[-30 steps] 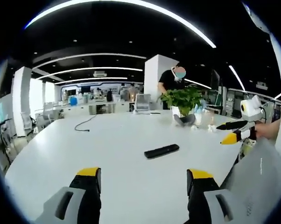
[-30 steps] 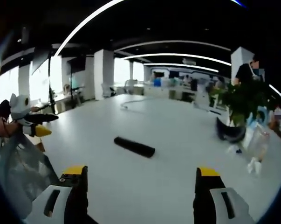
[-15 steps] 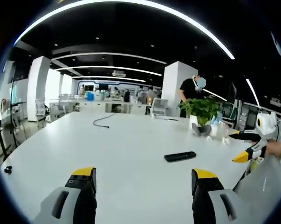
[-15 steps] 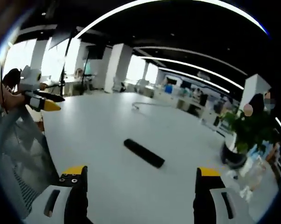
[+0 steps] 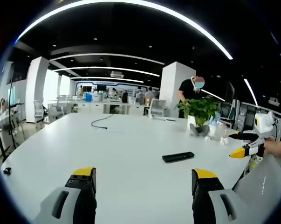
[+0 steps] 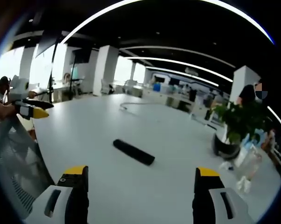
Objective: Press the specified remote control buttons in sequence, fully releasing each button before pressing the next.
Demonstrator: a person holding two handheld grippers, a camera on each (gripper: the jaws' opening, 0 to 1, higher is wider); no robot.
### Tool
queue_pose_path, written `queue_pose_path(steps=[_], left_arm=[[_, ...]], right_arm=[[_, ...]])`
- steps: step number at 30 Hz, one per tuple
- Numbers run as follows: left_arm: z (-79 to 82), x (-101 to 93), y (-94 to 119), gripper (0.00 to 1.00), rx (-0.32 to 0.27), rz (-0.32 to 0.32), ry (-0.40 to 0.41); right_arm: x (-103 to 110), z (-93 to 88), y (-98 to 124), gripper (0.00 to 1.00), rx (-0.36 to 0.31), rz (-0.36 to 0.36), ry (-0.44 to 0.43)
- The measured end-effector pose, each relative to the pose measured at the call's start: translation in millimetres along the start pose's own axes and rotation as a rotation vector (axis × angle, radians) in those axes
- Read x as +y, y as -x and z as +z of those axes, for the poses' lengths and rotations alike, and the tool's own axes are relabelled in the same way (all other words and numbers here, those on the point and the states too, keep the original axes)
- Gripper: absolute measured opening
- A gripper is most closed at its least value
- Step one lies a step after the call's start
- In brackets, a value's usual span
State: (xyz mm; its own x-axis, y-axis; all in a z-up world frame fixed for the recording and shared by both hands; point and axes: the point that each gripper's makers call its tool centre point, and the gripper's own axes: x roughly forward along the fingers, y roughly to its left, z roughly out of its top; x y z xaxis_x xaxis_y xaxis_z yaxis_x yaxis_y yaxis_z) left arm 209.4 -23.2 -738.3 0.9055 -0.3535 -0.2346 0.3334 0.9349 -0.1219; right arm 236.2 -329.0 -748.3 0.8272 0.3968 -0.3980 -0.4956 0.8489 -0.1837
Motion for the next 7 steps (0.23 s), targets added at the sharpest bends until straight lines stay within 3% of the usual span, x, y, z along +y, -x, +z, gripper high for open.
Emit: queue_pose_path(steps=[7], left_arm=[[0.2, 1.6, 0.9, 0.87, 0.000, 0.007, -0.003]], right_arm=[[-6.3, 1.6, 3.0, 0.92, -0.018, -0.026, -0.027]])
